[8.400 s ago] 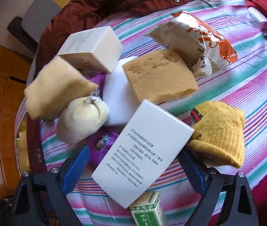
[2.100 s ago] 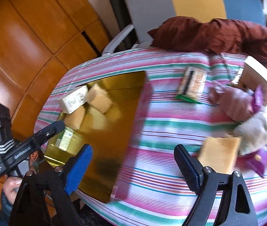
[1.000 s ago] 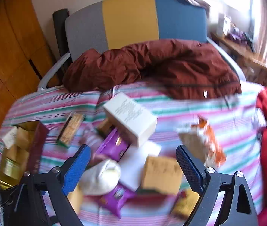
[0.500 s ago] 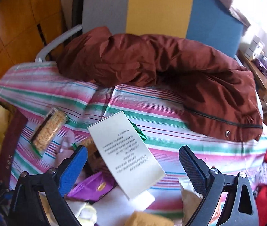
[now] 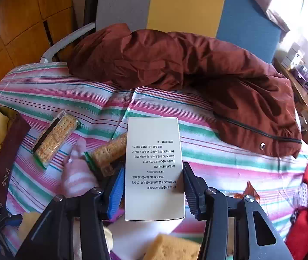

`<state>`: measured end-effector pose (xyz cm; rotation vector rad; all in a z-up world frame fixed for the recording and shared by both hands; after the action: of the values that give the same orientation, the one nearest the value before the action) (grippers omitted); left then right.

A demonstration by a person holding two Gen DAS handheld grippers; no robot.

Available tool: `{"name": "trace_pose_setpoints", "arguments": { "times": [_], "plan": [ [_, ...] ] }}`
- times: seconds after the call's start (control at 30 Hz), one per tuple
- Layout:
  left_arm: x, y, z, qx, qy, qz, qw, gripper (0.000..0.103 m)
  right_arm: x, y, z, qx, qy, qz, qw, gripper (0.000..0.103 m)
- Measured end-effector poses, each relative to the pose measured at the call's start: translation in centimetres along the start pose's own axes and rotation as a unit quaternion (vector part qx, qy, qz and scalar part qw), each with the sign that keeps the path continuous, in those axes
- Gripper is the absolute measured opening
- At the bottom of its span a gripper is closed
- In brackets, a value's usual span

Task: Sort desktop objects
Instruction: 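Grasp another white box with the right tool while the left tool grasps a yellow sponge, then carry both items over the gold tray and open both tools to release them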

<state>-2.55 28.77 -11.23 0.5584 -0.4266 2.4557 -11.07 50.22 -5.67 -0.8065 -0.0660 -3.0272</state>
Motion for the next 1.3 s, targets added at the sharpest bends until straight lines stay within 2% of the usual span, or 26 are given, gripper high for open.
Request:
{"name": "trace_pose_setpoints", "arguments": {
  "times": [0.33,0.63,0.83,1.03,1.3],
  "plan": [
    [-0.2,-0.2,2.8,-0.005,-0.037,0.005,0.9993,0.058,-2.0,0.2,4.6,-0.018,-0.055,-0.044,0.997,0.050],
    [-0.3,1.0,7.7,0.005,-0.084,0.019,0.9962,0.058,-3.5,3.7,8.7,0.030,-0.109,-0.059,0.992,0.050],
    [-1.8,4.5,10.8,0.033,-0.103,0.050,0.9929,0.058,-3.9,7.2,9.4,0.067,-0.115,-0.049,0.990,0.050],
    [-4.1,9.9,13.6,0.070,-0.115,0.096,0.9862,0.058,-3.9,11.9,9.8,0.111,-0.114,-0.028,0.987,0.050],
    [-9.0,18.0,16.6,0.143,-0.106,0.160,0.9709,0.058,-3.6,19.8,9.4,0.172,-0.103,0.009,0.980,0.050]
  ]
}}
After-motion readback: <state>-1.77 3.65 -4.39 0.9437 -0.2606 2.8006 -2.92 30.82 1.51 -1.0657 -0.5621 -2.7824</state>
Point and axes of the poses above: each gripper's, at about its wrist camera, not at the fingertips, and z roughly against the way its jaws point, y to its left, x to its top, the point moved 2 cm from there along -z, roughly the way its jaws point, and after that the axes turned 7 degrees about x, right-handed, at the moved point
